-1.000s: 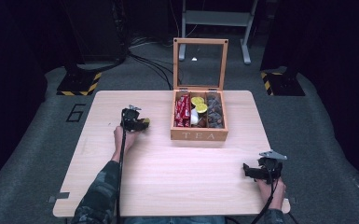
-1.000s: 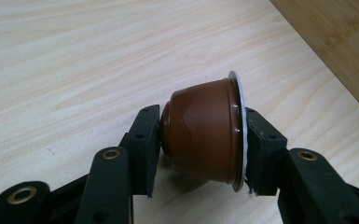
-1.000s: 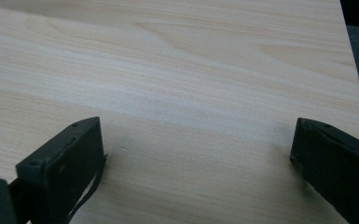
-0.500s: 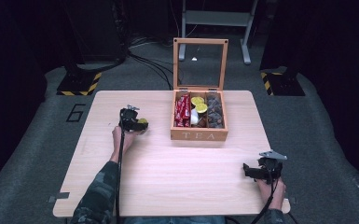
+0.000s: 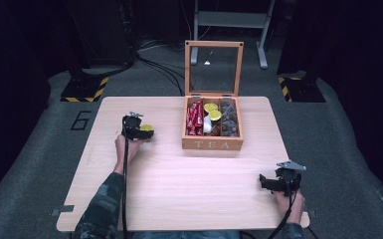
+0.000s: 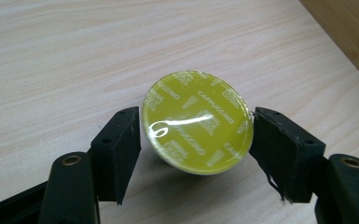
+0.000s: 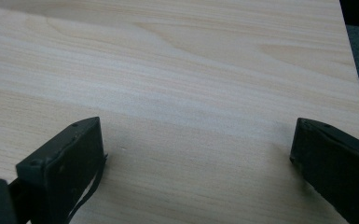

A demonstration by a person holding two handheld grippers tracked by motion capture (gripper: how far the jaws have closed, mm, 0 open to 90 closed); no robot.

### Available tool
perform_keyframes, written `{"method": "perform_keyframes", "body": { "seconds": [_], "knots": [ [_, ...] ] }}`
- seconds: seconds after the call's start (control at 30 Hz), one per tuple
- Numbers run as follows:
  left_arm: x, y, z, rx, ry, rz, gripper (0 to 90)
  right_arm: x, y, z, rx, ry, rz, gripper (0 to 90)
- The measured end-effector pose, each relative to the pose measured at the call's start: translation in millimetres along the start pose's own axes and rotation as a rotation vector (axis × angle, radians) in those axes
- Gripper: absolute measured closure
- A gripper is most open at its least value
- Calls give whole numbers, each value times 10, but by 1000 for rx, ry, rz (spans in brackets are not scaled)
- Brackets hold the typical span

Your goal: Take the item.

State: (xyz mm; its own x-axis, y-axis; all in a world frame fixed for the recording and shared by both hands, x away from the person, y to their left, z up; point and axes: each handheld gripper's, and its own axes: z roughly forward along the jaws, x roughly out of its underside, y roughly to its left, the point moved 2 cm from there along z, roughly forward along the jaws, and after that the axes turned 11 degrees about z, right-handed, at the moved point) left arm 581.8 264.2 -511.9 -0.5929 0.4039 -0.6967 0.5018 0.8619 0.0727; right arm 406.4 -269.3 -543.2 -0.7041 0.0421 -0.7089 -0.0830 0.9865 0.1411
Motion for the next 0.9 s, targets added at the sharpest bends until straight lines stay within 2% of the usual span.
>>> {"method": "perform_keyframes", "body": {
  "seconds": [0.03,0.3,0.37,0.43,0.5,0.57,0.6,0.67,0.77,0.9],
  "knots": [
    [7,2,-16,-4,-18,6,305,0,0,0,0,0,0,20],
    [55,35,-199,8,-28,0,210,0,0,0,1,0,0,21],
    [67,6,-280,-8,-58,-13,202,0,0,0,1,0,1,21],
    [89,-29,-409,1,-63,8,180,2,3,-3,3,2,6,21],
    [93,-38,-459,0,-73,16,173,2,3,-3,4,3,7,21],
    [111,-90,-619,-3,-96,37,163,2,3,-3,4,3,7,21],
    [111,-90,-619,-3,-96,37,157,2,3,-3,4,3,7,21],
    [133,-115,-723,22,-103,39,153,3,4,-5,6,3,9,21],
    [186,-165,-874,16,-124,67,152,3,4,-5,6,3,9,21],
    [293,-204,-1050,4,-140,85,152,2,2,-3,5,1,6,21]
  ]
}}
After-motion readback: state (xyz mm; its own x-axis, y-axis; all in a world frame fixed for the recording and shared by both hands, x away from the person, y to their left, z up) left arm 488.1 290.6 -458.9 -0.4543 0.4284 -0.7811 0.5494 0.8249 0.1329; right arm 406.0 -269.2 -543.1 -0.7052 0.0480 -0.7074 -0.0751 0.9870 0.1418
